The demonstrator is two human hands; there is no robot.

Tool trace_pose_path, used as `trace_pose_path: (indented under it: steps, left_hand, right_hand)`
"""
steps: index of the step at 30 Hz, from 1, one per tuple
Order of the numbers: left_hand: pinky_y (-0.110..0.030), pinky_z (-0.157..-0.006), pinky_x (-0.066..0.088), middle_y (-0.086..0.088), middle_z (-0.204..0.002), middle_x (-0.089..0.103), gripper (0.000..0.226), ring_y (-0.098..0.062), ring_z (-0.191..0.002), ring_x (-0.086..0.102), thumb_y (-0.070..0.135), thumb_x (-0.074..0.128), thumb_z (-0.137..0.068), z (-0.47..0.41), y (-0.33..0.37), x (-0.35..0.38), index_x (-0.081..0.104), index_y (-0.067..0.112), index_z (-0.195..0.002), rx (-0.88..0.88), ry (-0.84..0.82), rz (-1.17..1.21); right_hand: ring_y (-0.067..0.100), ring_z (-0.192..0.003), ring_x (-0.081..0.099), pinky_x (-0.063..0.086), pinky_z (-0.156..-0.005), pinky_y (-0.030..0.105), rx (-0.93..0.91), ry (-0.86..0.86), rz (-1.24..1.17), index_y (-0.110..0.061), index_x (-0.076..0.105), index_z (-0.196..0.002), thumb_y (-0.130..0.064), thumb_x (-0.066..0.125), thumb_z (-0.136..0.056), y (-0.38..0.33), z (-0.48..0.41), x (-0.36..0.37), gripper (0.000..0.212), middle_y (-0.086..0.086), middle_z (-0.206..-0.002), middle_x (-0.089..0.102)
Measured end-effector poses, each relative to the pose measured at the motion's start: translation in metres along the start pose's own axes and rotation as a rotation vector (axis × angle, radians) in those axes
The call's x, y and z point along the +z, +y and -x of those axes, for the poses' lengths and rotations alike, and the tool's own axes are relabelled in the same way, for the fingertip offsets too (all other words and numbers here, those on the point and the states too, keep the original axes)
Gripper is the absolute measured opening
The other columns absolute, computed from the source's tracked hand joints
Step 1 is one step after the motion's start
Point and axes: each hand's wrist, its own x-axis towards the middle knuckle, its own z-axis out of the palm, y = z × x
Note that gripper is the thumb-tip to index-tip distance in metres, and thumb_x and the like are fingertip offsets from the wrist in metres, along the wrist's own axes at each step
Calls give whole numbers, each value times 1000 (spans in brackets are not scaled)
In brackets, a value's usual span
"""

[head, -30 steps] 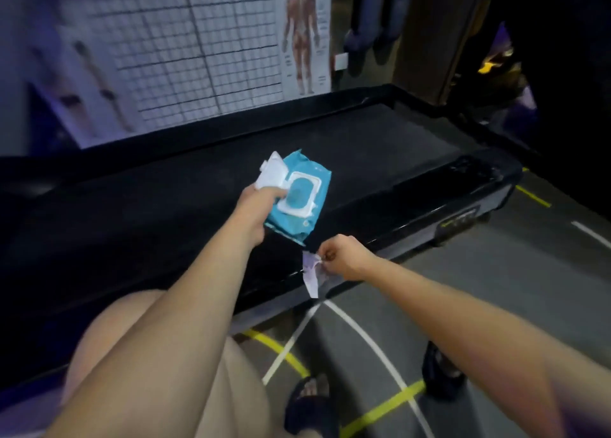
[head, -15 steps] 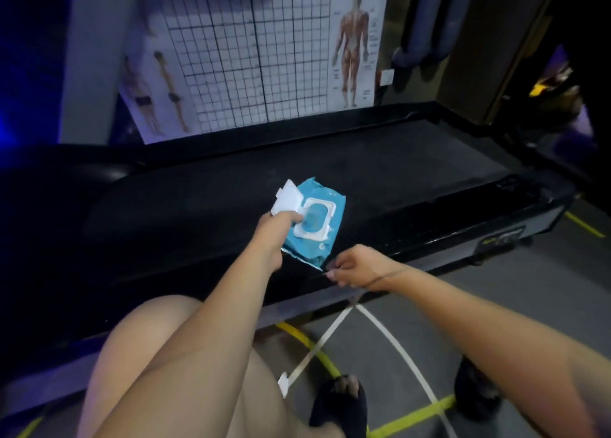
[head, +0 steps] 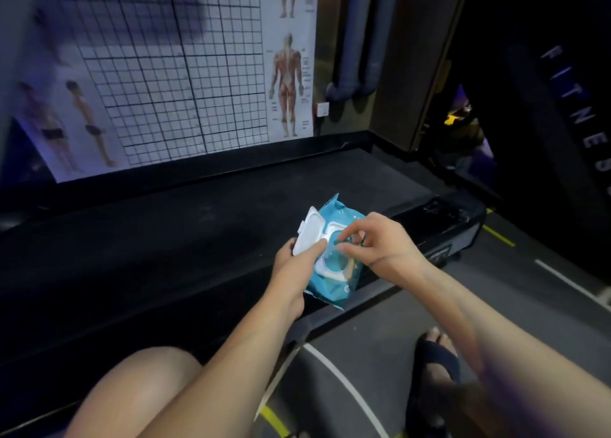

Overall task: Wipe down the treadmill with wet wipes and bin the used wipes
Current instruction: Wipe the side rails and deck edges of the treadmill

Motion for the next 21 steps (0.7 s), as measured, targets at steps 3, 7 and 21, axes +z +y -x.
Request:
trace_pose_path:
  steps: [3, 7, 21]
  left_hand:
    - [-39, -76, 65, -8, -107, 81, 30, -28, -97, 79, 22, 78, -96, -5, -6, 13, 72, 15, -124, -15, 22, 55]
    - [-33, -66, 63, -8, -99, 82, 21, -27, -90, 80, 20, 76, -97, -9, -6, 38, 75, 12, -117, -9, 2, 8]
    - [-47, -82, 65, -6, -94, 82, 9, -27, -92, 79, 22, 81, -92, -60, -1, 106, 78, 18, -99, 168, -112, -264]
  right_hand:
    - [6, -76, 54, 47, -72, 31, -23, -78, 152, -34, 73, -78, -36, 84, -77, 14, -2, 2, 11, -10, -78, 53]
    - [14, -83, 56, 51, -74, 34, 41, -52, 215, -34, 78, -84, -33, 80, -80, 25, 0, -6, 4, -8, -81, 52]
    - [7, -80, 54, 50, -78, 37, 90, -17, 197, -23, 72, -81, -26, 72, -86, 78, -26, -45, 6, -11, -82, 51]
